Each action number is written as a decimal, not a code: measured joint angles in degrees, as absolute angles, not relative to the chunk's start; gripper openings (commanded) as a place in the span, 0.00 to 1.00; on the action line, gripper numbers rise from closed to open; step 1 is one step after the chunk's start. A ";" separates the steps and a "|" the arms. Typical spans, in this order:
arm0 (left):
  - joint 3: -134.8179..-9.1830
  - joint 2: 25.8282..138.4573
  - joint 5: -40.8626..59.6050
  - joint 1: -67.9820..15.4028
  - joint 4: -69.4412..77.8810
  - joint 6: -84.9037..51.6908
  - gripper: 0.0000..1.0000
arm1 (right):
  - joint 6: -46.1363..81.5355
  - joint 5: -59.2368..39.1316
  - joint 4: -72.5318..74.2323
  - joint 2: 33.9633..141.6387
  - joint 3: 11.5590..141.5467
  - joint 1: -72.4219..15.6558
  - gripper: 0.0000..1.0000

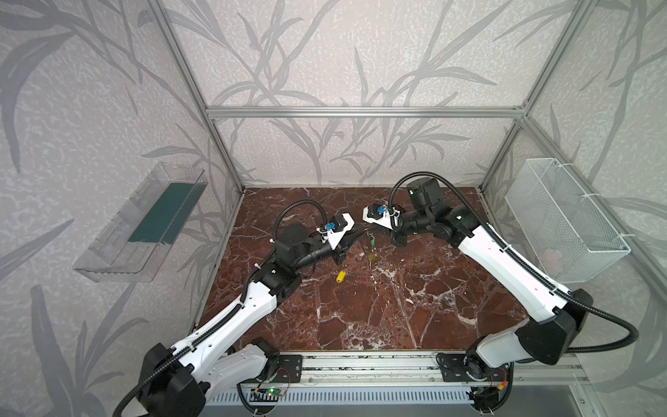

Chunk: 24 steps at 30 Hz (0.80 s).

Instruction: Put the keys on the keyring

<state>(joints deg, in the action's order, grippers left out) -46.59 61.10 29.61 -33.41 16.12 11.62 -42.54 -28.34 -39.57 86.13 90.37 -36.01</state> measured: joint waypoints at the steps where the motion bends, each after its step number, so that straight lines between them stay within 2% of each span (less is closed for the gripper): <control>1: -46.72 61.36 29.61 -33.47 15.97 11.84 0.20 | -43.03 -28.05 -39.81 86.32 90.45 -36.25 0.00; 16: -47.81 63.42 28.88 -33.82 12.27 12.32 0.20 | -44.69 -27.51 -40.69 86.50 90.48 -36.86 0.00; 22: -48.62 63.68 28.71 -33.82 11.09 12.25 0.15 | -44.66 -28.38 -40.58 86.11 90.48 -36.86 0.00; 24: -48.84 63.83 28.62 -33.82 11.09 12.16 0.09 | -44.66 -28.56 -40.45 85.97 90.48 -36.86 0.00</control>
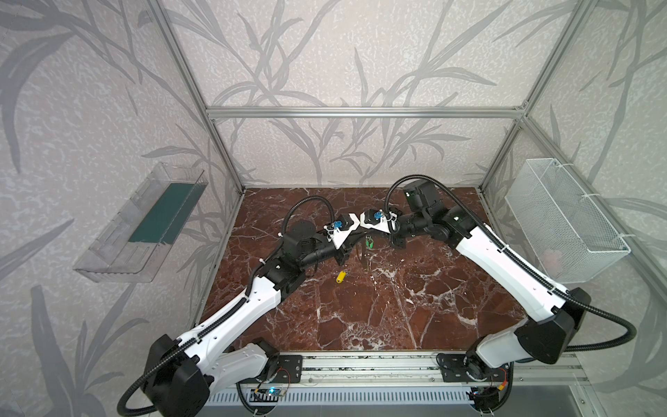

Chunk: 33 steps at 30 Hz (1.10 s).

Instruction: Put the keys on the keyring

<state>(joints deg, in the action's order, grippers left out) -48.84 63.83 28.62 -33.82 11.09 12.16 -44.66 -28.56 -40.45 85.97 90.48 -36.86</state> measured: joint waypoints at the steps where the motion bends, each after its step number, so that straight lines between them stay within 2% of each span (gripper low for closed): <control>1: -48.86 63.86 28.60 -33.82 11.05 12.08 0.04 | -44.66 -28.56 -40.42 85.95 90.48 -36.86 0.00; 2: -48.86 63.86 28.58 -33.87 11.00 12.16 0.00 | -44.66 -28.56 -40.34 85.93 90.48 -36.86 0.00; 9: -48.88 63.94 28.34 -34.09 11.57 11.68 0.00 | -44.05 -28.23 -39.11 85.45 89.65 -36.80 0.00; 10: -48.73 63.94 28.25 -34.09 12.08 11.51 0.00 | -43.70 -28.03 -38.54 85.23 89.38 -36.80 0.04; 12: -48.05 63.94 28.21 -34.09 14.04 10.90 0.00 | -42.39 -27.44 -36.60 84.31 88.12 -36.80 0.19; 14: -47.11 63.94 28.12 -34.09 16.45 10.15 0.00 | -41.06 -26.81 -34.74 83.18 86.48 -36.45 0.26; 16: -46.33 63.94 28.10 -34.09 18.50 9.32 0.00 | -39.00 -26.17 -32.27 81.58 84.12 -36.14 0.28; 24: -44.34 64.49 28.10 -34.09 27.11 5.65 0.00 | -27.62 -21.93 -18.98 74.72 72.07 -34.89 0.26; 33: -43.97 65.87 28.34 -34.09 32.01 2.85 0.00 | -17.26 -22.57 -8.49 73.03 66.24 -34.89 0.21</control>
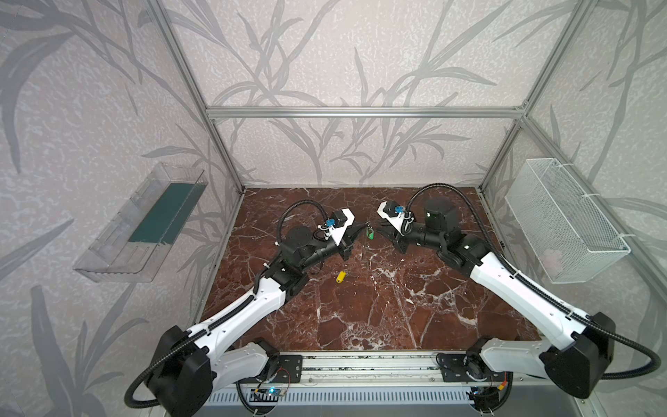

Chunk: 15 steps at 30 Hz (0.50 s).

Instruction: Put the keys on the keyring

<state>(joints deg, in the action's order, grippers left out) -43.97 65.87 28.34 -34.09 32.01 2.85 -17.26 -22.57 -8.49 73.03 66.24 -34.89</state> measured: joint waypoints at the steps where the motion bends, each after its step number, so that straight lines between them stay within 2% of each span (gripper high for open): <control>1: -43.94 65.95 28.45 -34.09 32.42 2.57 0.00 | -16.47 -22.98 -7.70 73.03 66.24 -34.89 0.20; 15: -43.64 67.35 29.04 -34.09 35.83 1.06 0.00 | -13.45 -26.44 -4.97 73.03 66.24 -34.87 0.18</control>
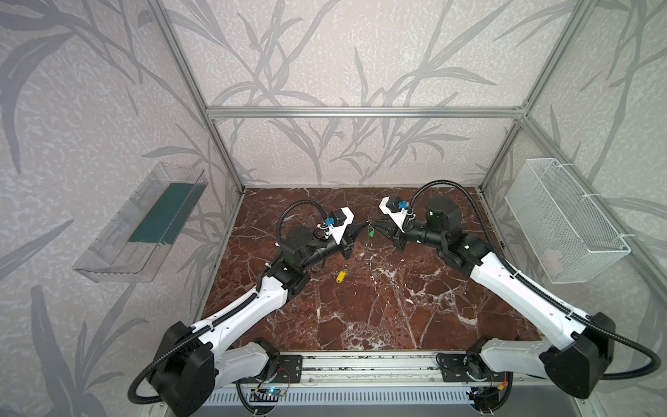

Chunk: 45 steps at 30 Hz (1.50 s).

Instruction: Put the keys on the keyring

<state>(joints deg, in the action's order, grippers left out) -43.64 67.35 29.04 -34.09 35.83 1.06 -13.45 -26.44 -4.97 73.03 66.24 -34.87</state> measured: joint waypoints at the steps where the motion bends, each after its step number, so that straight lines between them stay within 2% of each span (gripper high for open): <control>1: -43.64 67.59 29.06 -34.09 35.90 0.93 0.00 | -13.47 -26.92 -4.99 73.06 66.24 -34.87 0.16; 6: -43.64 68.16 29.50 -34.06 36.29 0.38 0.00 | -13.65 -29.02 -5.39 73.52 66.26 -34.74 0.10; 12: -43.62 68.20 29.89 -34.09 36.86 0.08 0.00 | -14.81 -31.92 -6.70 74.41 66.26 -34.50 0.09; 15: -43.62 68.18 29.91 -34.06 36.95 -0.03 0.00 | -15.14 -33.23 -7.14 74.61 66.26 -34.54 0.13; 19: -43.31 68.18 29.87 -34.06 37.30 -0.03 0.00 | -16.12 -33.61 -7.94 74.61 66.26 -34.54 0.27; 23: -42.52 68.18 29.50 -34.09 37.89 -0.03 0.00 | -16.40 -33.34 -8.45 74.50 66.26 -34.52 0.33; 33: -42.28 68.16 22.76 -34.09 39.38 -0.14 0.00 | -14.63 -31.33 -8.03 71.53 64.31 -34.11 0.39; 45: -42.22 68.16 17.32 -34.13 39.97 -0.49 0.00 | -7.01 -31.59 -3.11 73.56 59.68 -34.11 0.43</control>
<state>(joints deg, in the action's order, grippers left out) -42.22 68.16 17.32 -34.13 39.97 -0.49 -7.01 -31.59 -3.11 73.56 59.68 -34.11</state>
